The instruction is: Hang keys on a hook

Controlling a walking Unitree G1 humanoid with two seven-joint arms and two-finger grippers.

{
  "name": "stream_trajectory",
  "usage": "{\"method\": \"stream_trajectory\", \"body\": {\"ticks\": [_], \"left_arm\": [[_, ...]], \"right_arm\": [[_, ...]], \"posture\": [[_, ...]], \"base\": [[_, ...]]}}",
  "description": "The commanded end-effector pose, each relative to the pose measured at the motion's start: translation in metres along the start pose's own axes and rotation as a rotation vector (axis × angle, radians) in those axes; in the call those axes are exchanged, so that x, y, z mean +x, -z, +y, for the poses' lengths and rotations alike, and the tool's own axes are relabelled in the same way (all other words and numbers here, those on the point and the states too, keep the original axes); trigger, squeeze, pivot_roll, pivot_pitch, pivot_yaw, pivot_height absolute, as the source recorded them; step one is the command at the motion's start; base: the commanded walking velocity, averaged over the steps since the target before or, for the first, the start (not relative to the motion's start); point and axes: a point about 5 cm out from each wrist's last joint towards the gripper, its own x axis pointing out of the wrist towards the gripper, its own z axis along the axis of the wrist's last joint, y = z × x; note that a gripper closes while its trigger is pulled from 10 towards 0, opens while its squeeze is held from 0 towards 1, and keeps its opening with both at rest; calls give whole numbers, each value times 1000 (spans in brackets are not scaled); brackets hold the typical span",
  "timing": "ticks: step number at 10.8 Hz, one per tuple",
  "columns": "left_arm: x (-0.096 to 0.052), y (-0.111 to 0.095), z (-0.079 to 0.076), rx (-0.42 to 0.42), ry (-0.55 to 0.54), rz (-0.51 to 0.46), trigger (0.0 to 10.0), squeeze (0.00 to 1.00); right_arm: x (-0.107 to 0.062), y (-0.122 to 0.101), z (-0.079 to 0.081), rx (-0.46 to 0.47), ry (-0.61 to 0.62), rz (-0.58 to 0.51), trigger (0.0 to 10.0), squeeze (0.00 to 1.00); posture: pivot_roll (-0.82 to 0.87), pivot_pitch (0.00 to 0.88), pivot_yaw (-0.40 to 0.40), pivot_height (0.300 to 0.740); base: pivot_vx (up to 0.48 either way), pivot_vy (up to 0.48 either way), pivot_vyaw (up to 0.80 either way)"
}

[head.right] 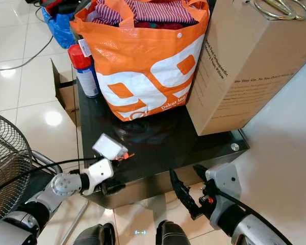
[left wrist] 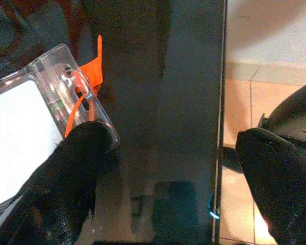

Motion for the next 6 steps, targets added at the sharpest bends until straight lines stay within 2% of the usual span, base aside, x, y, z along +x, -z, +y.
{"method": "stream_trajectory", "body": {"ticks": [1, 4, 5, 6], "left_arm": [[-5, 13, -11, -39, 55, 43, 10000, 0], [-10, 14, -7, -73, 16, 11, 10000, 0], [-11, 17, -11, -102, 45, 7, 10000, 0], [-12, 21, -16, -117, 71, 28, 4471, 0]], "right_arm": [[1, 1, -2, -1, 12, -2, 10000, 0], [6, -1, -6, -7, 16, -17, 10000, 0], [8, -1, -6, -9, 14, -18, 10000, 0], [8, -1, -7, -11, 12, -17, 10000, 0]], "posture": [[-181, 187, 11, 740], [-170, 179, 13, 740], [-171, 178, 9, 740], [-172, 175, 6, 740]], "base": [[0, 0, 0], [0, 0, 0], [0, 0, 0], [0, 0, 0]]}}
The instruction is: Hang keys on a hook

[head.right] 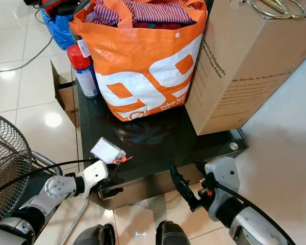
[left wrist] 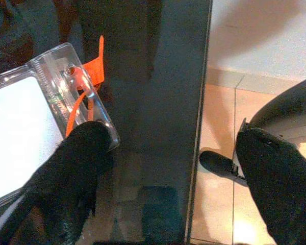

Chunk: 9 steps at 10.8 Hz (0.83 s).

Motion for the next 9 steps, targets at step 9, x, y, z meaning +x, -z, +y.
{"method": "stream_trajectory", "body": {"ticks": [9], "left_arm": [[-5, 21, -6, -46, -36, 132, 0, 0]], "right_arm": [[2, 5, -6, -12, 6, 15, 10000, 0]], "posture": [[-160, 159, 5, 740]], "base": [[0, 0, 0]]}}
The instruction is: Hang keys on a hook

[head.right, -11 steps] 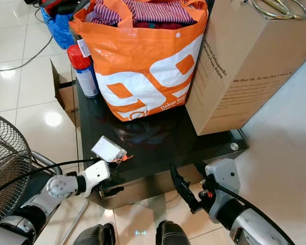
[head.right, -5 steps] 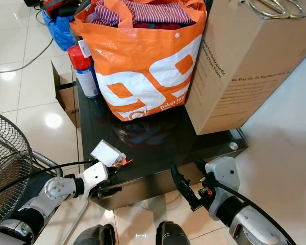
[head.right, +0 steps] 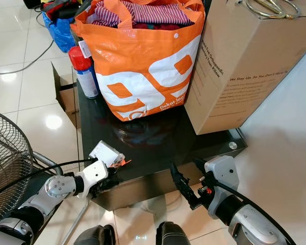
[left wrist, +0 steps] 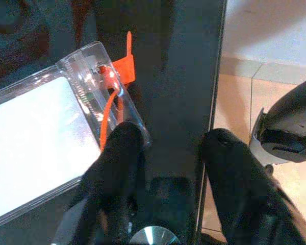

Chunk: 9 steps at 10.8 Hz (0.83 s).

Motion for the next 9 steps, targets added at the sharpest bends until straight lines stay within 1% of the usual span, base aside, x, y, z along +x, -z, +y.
{"method": "stream_trajectory", "body": {"ticks": [1, 5, 6, 8, 9], "left_arm": [[-2, 16, -12, -58, 26, 68, 0, 0], [0, 13, -11, -74, -5, 39, 0, 0], [-1, 8, -7, -77, -39, 3, 0, 0], [-6, -6, 10, -74, -143, -95, 0, 0], [-8, -10, 14, -72, -168, -122, 0, 0]], "right_arm": [[-1, 2, -2, -13, 6, 14, 10000, 0], [0, 3, -3, -15, 10, 14, 10000, 0], [1, 4, -4, -12, 18, 12, 10000, 0], [8, 4, -7, 0, 36, -9, 10000, 0], [9, 4, -8, 2, 39, -15, 10000, 0]], "posture": [[-161, 157, 6, 740], [-159, 152, 9, 740], [-146, 143, 13, 740], [-134, 125, 21, 740], [-131, 120, 21, 740]], "base": [[0, 0, 0], [0, 0, 0], [0, 0, 0], [0, 0, 0], [0, 0, 0]]}}
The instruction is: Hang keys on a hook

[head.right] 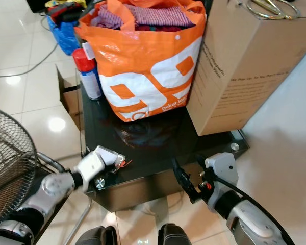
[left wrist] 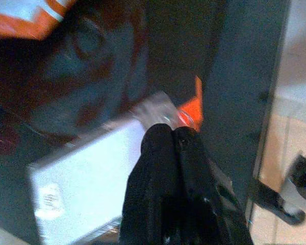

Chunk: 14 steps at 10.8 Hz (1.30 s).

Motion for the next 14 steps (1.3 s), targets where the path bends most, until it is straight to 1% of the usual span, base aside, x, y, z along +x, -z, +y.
{"method": "stream_trajectory", "body": {"ticks": [1, 3, 4, 5, 6, 7, 8, 9, 10, 11, 13, 14], "left_arm": [[-2, -1, 3, 2, -18, -14, 0, 0], [-1, -16, 15, 27, -63, -73, 0, 0], [0, -23, 21, 24, -84, -108, 0, 0], [-1, -28, 23, 21, -89, -123, 0, 0], [0, -21, 26, 77, -96, -5, 10000, 0], [3, -13, 21, 131, -88, 73, 10000, 1000], [10, -9, 10, 167, -134, 104, 10000, 1000], [15, -8, 0, 166, -163, 103, 10000, 1000], [23, -7, -15, 149, -195, 100, 10000, 1000], [29, -6, -22, 160, -213, 124, 10000, 1000], [33, -5, -27, 206, -237, 163, 10000, 1000], [33, -2, -26, 206, -242, 191, 10000, 1000]], "right_arm": [[1, 2, 0, 4, 7, 3, 10000, 0], [6, 2, -3, 4, 10, -8, 10000, 0], [9, 2, -4, 4, 12, -17, 10000, 0], [12, 1, -5, 4, 13, -23, 10000, 0], [16, 1, -5, 7, 15, -29, 10000, 0], [18, 2, -5, 6, 15, -26, 10000, 0], [17, 4, -5, 2, 17, -16, 10000, 0], [15, 4, -5, 0, 19, -12, 10000, 0], [11, 5, -7, -7, 20, -1, 10000, 0], [8, 4, -9, -13, 22, 5, 10000, 0], [4, 3, -11, -23, 25, 12, 10000, 0], [3, 3, -11, -24, 24, 14, 10000, 0]], "posture": [[-127, 116, 21, 740], [-114, 103, 19, 740], [-103, 86, 20, 740], [-98, 79, 20, 740], [-91, 77, 19, 740], [-90, 84, 19, 740], [-101, 93, 18, 740], [-110, 99, 14, 740], [-122, 106, 9, 740], [-138, 110, 2, 740], [-151, 110, -1, 740], [-151, 115, -1, 740]], "base": [[0, 0, 0], [0, 0, 0], [0, 0, 0], [0, 0, 0], [0, 0, 0], [0, 0, 0], [0, 0, 0], [0, 0, 0], [0, 0, 0], [0, 0, 0], [0, 0, 0], [0, 0, 0]]}}
